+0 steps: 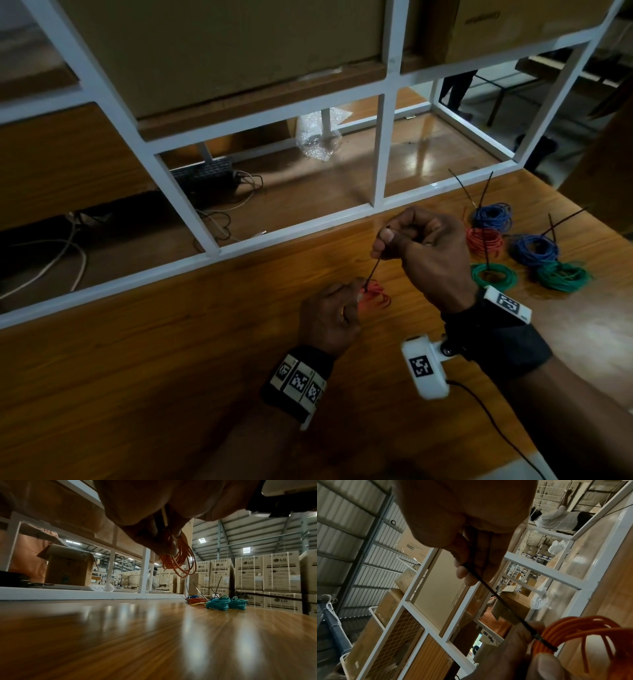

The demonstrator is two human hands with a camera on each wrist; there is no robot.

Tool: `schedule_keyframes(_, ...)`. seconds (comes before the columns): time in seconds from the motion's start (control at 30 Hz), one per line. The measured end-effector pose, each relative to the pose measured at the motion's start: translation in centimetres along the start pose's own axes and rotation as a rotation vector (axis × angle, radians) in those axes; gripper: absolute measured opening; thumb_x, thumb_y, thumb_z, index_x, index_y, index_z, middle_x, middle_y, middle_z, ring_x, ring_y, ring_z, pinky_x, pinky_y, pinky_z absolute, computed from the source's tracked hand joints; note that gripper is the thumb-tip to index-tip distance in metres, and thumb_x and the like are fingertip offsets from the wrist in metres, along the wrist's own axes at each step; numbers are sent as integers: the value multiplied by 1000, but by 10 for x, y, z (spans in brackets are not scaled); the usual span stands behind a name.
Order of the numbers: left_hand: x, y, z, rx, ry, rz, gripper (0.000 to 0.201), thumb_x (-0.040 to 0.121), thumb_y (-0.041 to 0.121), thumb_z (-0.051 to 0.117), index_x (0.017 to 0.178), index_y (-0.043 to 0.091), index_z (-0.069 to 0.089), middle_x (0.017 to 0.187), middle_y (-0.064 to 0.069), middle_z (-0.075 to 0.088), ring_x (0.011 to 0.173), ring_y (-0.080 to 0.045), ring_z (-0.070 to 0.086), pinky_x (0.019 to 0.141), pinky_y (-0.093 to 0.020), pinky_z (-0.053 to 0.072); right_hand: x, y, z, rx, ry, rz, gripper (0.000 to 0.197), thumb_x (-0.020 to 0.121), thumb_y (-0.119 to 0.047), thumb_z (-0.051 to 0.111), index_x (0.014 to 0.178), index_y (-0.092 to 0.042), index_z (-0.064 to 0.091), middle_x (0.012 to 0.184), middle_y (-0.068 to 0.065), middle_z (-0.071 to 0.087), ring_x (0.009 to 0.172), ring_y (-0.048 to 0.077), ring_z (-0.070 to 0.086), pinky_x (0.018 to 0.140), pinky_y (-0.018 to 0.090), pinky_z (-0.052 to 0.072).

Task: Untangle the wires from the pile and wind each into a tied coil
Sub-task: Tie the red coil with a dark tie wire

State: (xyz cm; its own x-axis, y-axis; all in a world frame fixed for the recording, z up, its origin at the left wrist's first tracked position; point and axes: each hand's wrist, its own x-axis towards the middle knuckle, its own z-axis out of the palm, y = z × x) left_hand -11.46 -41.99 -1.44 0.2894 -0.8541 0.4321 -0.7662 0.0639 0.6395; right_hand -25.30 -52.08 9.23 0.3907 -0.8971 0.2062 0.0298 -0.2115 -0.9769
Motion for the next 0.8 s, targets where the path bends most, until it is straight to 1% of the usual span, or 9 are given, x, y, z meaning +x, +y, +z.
schedule_keyframes(0.13,2,10,-1,-119,-50,-111,29,94,24,60,122,32,67,107,8,73,86,-3,67,63,-20,55,2,-8,-9,54,26,49,4,95,4,64,91,3,64,76,15,74,73,29,76,67,36,64)
schedule_keyframes(0.2,5,19,-4,-228,-103,-176,29,96,29,61,124,29,67,111,12,72,89,0,68,71,-16,54,8,-16,-18,103,-19,79,2,95,2,64,93,2,64,81,17,75,78,31,76,69,37,64)
schedule_keyframes(0.27,9,29,-5,-321,-120,-251,28,94,25,64,122,27,68,114,15,69,97,0,67,81,-20,57,8,-19,-27,117,-46,93,4,96,-3,65,96,1,65,86,17,77,84,31,76,74,41,64)
schedule_keyframes(0.33,12,37,-4,-471,-117,-366,27,92,19,67,118,28,69,117,10,71,105,-2,67,89,-28,57,5,-16,-35,107,-36,124,12,97,-12,67,101,-1,66,92,12,78,89,28,76,79,44,63)
schedule_keyframes(0.4,13,43,0,-609,-112,-481,25,91,17,69,112,30,71,110,6,74,102,-9,69,88,-37,57,-3,-5,-43,75,-1,178,17,96,-23,69,106,-10,69,99,5,79,95,20,76,83,45,62)
schedule_keyframes(0.47,12,50,1,-759,-119,-599,21,91,16,69,108,26,72,102,2,76,95,-16,72,84,-44,58,-15,8,-53,44,12,225,22,93,-33,71,110,-20,70,104,-2,78,98,14,74,85,43,61)
schedule_keyframes(0.57,10,59,5,-923,-175,-702,21,90,17,68,111,19,72,104,-8,76,96,-26,73,83,-48,59,-41,28,-63,7,-46,284,29,88,-40,73,114,-27,72,105,-8,77,99,10,73,79,31,61)
schedule_keyframes(0.67,10,67,16,-938,-249,-743,24,89,22,67,113,19,71,105,-11,75,97,-29,72,85,-49,58,-61,44,-70,84,-86,354,36,84,-34,76,118,-23,71,105,-9,78,96,10,74,71,21,56)
schedule_keyframes(0.8,12,80,42,-919,-323,-766,27,88,26,72,114,19,71,105,-9,75,99,-28,72,85,-49,58,-74,60,-97,113,-55,359,23,90,-18,75,111,-9,74,102,7,79,94,25,76,74,28,59)
